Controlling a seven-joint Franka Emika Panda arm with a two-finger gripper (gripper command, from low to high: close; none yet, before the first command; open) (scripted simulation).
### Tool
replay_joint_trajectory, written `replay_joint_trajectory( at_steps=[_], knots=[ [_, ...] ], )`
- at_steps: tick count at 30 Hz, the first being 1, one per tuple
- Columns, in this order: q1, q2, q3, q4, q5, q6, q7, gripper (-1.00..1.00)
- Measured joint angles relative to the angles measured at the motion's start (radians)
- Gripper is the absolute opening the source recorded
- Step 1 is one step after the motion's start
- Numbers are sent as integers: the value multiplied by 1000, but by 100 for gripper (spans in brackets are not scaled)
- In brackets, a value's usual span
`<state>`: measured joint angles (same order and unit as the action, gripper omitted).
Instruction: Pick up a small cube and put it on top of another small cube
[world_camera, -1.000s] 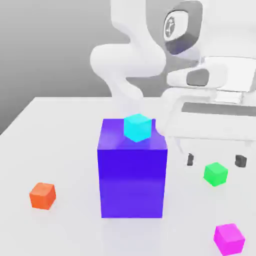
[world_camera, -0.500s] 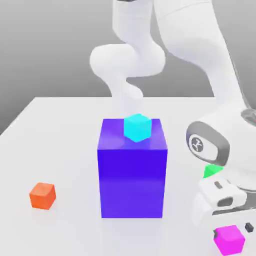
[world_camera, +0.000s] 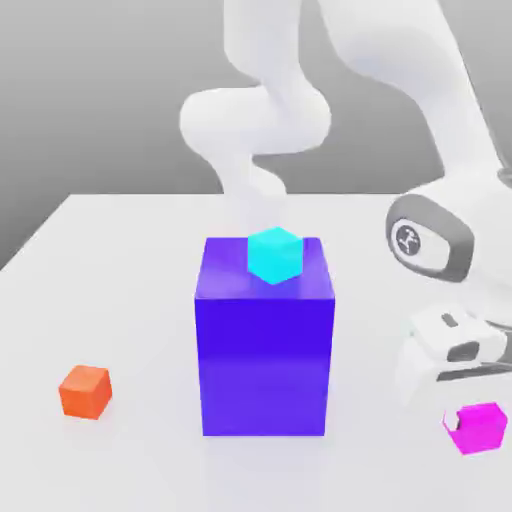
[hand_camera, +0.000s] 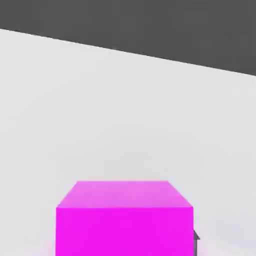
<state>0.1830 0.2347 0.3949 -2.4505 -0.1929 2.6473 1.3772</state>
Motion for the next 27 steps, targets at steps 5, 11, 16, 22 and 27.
replay_joint_trajectory(
  at_steps=[5,11,16,22,27],
  knots=[
    [82,-172,86,-168,124,9,124,-100],
    [228,-399,127,-371,373,23,204,-100],
    [169,-357,172,-400,229,70,350,-100],
    [111,-242,163,-389,-20,134,527,-100],
    [114,-168,141,-384,-118,199,597,-100]
  ],
)
